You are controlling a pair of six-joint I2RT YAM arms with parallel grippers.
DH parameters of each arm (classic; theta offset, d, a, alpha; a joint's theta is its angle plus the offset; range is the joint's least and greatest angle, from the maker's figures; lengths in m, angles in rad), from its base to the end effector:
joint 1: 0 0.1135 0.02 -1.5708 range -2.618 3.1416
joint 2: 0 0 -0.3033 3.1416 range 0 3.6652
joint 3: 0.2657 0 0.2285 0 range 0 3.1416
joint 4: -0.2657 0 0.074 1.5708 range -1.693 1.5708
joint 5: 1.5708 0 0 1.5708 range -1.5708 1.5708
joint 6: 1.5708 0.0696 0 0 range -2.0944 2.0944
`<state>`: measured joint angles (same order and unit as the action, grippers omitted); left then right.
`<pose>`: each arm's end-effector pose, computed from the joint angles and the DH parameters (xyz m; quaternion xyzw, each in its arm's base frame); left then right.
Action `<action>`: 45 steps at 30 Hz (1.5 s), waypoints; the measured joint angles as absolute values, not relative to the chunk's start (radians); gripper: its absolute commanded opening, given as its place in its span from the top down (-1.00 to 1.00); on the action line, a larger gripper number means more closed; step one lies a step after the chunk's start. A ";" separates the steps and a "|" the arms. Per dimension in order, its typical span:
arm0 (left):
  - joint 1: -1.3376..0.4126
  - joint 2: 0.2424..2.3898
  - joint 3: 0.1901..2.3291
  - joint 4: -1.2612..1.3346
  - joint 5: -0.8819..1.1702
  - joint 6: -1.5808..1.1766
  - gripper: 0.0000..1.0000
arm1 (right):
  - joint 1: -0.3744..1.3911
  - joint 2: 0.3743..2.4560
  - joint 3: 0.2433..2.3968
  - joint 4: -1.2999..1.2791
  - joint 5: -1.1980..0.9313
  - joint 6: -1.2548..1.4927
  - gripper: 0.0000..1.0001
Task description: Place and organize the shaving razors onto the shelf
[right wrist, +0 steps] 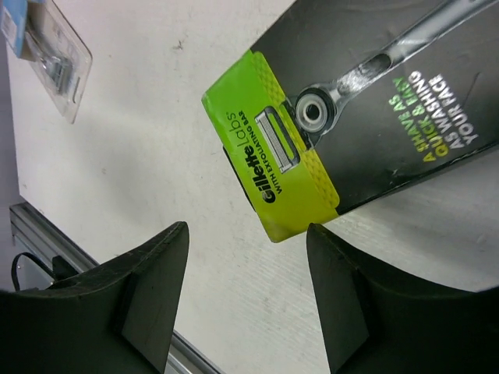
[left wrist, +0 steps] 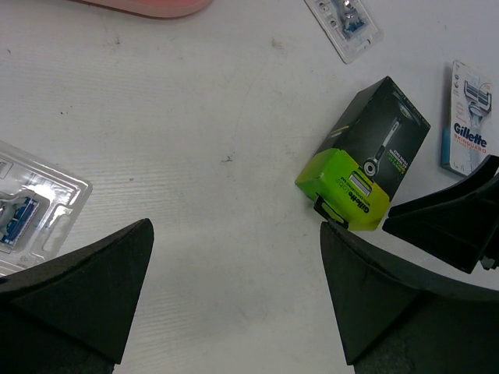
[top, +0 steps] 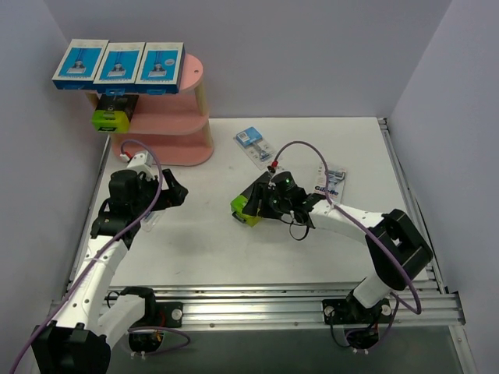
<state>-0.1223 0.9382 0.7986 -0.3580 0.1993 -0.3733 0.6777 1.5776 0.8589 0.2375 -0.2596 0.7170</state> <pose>0.1892 -0.0371 0.3190 -0.0566 0.8548 -0.2077 0.4722 0.2636 0.2351 0.2514 -0.0504 0.8492 0.4149 0.3228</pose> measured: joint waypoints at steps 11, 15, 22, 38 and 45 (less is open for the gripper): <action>-0.120 0.979 0.799 -0.358 0.222 -0.373 -0.93 | 0.495 1.405 0.835 0.213 -0.286 0.656 -0.11; -0.120 0.989 0.799 -0.358 0.233 -0.373 -0.93 | 0.411 1.427 0.867 0.156 -0.295 0.600 -0.12; -0.120 0.994 0.799 -0.358 0.242 -0.373 -0.93 | 0.348 1.558 1.013 0.096 -0.305 0.505 -0.21; -0.118 1.007 0.799 -0.357 0.262 -0.373 -0.93 | 0.323 1.783 1.100 0.098 -0.314 0.399 -0.12; -0.117 1.007 0.799 -0.357 0.267 -0.374 -0.93 | 0.355 1.783 1.056 0.162 -0.319 0.408 -0.10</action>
